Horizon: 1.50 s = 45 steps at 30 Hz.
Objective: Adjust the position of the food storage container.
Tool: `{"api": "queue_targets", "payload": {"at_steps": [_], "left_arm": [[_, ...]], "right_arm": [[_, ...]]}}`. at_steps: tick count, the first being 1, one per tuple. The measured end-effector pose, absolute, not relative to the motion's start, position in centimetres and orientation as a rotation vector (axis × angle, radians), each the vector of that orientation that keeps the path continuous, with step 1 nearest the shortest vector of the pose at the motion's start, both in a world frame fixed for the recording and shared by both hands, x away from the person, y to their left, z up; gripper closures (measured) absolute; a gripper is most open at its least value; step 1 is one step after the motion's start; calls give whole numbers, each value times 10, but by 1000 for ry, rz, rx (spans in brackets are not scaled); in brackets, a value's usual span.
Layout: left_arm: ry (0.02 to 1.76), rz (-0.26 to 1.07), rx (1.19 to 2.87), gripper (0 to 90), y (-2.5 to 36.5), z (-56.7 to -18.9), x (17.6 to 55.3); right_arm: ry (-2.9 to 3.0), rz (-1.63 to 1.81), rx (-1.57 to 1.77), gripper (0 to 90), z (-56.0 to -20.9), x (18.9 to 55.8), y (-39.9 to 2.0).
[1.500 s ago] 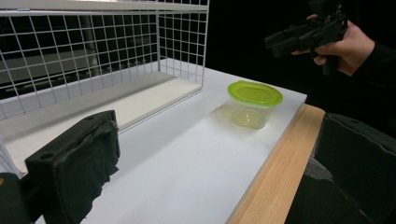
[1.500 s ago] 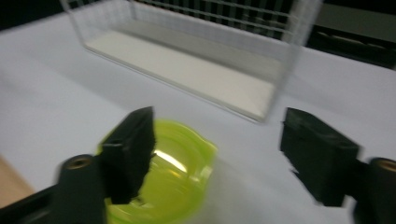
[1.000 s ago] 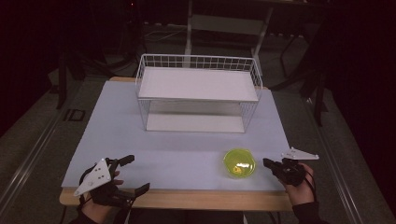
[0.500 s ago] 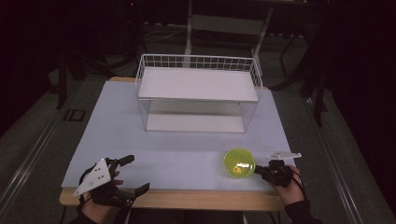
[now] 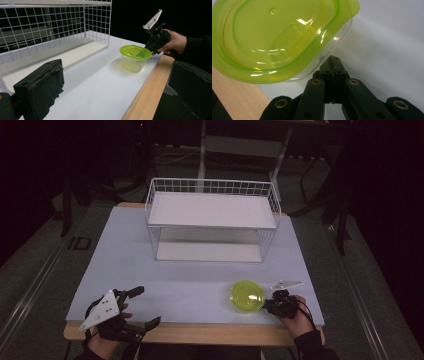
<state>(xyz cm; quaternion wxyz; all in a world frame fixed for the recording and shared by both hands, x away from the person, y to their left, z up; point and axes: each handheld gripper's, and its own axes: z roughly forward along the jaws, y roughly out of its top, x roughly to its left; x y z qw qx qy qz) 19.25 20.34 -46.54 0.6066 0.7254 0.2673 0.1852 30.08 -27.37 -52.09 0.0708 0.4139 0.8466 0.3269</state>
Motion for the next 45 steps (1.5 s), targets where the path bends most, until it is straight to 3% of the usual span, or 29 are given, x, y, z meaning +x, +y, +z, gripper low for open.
{"api": "queue_targets", "payload": {"at_steps": [27,45], "left_arm": [[604,430,1690,10,203,-465,191],[599,426,1701,10,201,-465,191]], "right_arm": [[2697,1023,1112,900,-525,317,-172],[2750,1048,1070,896,-526,313,-145]]}}
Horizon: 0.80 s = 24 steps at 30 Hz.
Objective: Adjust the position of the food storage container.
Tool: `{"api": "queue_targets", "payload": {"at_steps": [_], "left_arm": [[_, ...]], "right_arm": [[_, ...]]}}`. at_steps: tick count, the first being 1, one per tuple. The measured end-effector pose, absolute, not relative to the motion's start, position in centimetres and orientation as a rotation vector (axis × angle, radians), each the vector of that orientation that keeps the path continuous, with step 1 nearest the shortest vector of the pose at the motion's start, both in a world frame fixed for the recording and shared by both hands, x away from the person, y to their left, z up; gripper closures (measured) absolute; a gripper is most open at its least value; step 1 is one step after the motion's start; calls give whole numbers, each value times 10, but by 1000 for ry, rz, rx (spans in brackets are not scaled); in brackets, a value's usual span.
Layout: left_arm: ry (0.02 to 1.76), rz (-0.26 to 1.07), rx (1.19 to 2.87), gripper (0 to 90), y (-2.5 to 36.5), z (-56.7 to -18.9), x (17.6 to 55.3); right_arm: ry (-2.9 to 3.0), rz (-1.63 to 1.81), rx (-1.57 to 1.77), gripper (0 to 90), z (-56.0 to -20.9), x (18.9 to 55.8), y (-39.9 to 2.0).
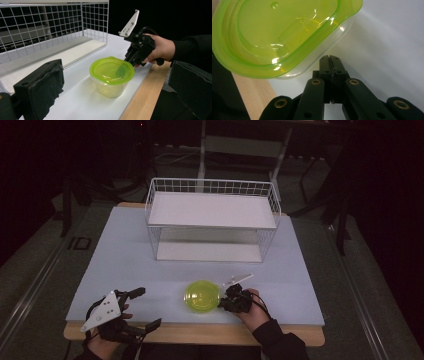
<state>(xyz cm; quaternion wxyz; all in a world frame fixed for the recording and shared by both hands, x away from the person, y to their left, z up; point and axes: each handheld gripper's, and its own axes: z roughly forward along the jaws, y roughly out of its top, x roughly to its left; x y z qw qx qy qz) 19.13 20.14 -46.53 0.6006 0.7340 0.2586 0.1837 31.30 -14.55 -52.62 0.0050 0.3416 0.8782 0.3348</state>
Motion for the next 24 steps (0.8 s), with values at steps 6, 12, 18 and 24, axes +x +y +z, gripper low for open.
{"api": "queue_targets", "payload": {"at_steps": [6,12,18,24], "left_arm": [[601,424,1704,10,201,-466,192],[599,423,1704,11,201,-466,192],[599,413,1698,10,201,-466,193],[588,414,1706,11,199,-466,193]], "right_arm": [[2752,1049,1066,892,-527,314,-140],[2754,1047,1051,879,-527,313,-137],[2697,1035,1051,854,-517,312,-146],[2629,1044,1039,781,-506,304,-166]]}}
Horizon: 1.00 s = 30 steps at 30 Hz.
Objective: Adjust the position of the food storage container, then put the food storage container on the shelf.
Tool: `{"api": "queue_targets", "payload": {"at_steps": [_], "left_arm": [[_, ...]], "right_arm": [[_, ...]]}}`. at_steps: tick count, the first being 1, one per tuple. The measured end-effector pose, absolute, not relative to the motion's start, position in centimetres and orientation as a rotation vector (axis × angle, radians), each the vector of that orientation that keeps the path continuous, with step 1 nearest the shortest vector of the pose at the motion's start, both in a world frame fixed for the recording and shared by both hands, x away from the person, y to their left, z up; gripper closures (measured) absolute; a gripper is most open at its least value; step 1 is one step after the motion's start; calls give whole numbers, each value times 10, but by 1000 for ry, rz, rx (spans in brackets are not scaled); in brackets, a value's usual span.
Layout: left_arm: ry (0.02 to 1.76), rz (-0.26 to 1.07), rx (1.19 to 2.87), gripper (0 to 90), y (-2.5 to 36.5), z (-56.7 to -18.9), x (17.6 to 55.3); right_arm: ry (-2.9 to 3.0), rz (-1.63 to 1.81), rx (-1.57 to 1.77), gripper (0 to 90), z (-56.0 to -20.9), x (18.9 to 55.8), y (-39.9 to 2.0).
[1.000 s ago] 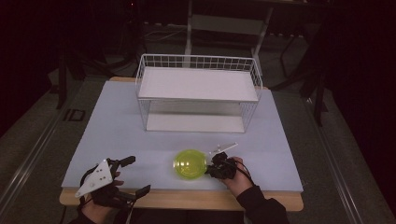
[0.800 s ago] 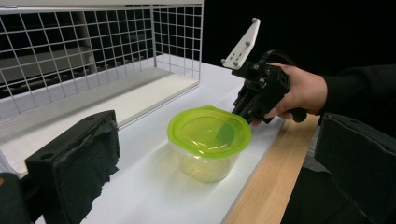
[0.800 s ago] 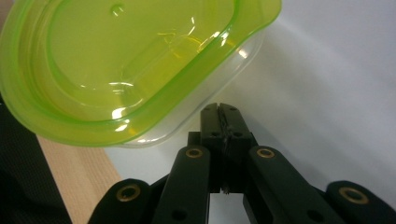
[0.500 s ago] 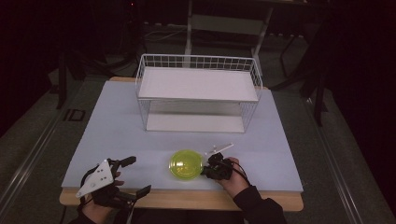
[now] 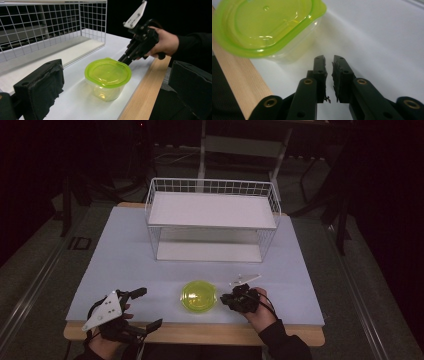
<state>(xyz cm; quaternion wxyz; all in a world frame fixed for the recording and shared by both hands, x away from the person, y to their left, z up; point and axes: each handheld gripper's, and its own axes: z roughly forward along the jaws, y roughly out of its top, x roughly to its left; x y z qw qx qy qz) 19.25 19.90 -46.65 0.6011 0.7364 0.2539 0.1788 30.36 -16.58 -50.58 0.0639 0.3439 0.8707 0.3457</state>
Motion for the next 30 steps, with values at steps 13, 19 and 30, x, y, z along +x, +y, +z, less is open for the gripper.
{"api": "queue_targets", "payload": {"at_steps": [13,19,30], "left_arm": [[575,414,1741,11,194,-469,195],[593,353,1726,11,191,-467,198],[630,261,1778,11,179,-440,205]], "right_arm": [[2433,1169,961,379,-473,285,-186],[2418,1287,936,204,-459,276,-188],[2405,1400,814,127,-441,263,-183]]}}
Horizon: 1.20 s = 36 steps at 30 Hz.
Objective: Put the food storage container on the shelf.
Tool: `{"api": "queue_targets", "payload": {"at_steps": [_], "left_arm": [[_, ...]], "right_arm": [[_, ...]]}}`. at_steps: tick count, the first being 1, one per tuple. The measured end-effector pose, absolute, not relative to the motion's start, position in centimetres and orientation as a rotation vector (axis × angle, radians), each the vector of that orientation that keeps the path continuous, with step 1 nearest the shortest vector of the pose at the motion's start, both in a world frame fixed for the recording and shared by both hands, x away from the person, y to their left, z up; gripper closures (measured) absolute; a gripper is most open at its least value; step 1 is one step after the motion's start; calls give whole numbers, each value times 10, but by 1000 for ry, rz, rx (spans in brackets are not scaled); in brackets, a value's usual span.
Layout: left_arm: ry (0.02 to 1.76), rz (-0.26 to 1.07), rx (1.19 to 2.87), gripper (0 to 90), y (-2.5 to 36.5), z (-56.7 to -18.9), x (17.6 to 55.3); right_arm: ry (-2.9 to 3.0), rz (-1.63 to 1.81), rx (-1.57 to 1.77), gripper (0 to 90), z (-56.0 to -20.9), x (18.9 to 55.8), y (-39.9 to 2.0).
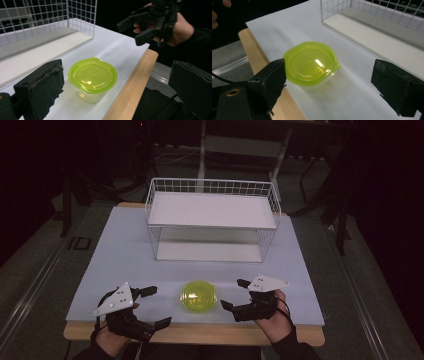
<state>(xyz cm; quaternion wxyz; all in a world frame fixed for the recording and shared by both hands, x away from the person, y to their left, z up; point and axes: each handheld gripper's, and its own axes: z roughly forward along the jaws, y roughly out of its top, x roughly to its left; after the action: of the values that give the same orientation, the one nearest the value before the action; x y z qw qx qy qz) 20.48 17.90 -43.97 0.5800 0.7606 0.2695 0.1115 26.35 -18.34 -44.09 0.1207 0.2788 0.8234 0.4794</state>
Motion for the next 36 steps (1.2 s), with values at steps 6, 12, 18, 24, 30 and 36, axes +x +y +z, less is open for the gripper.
{"api": "queue_targets", "payload": {"at_steps": [6,12,18,24,30,36], "left_arm": [[623,235,1813,11,171,-428,217],[631,249,1849,11,160,-418,231],[693,215,1826,48,153,-420,246],[816,193,1862,77,147,-434,259],[923,175,1903,147,140,-452,268],[1033,124,1891,164,135,-465,274]], "right_arm": [[2350,1379,778,143,-430,263,-178],[2322,1379,725,154,-419,270,-173],[2314,1351,751,146,-419,276,-164],[2384,1365,891,149,-429,287,-157],[2428,1317,924,137,-445,291,-147],[2463,1267,989,154,-460,296,-142]]}}
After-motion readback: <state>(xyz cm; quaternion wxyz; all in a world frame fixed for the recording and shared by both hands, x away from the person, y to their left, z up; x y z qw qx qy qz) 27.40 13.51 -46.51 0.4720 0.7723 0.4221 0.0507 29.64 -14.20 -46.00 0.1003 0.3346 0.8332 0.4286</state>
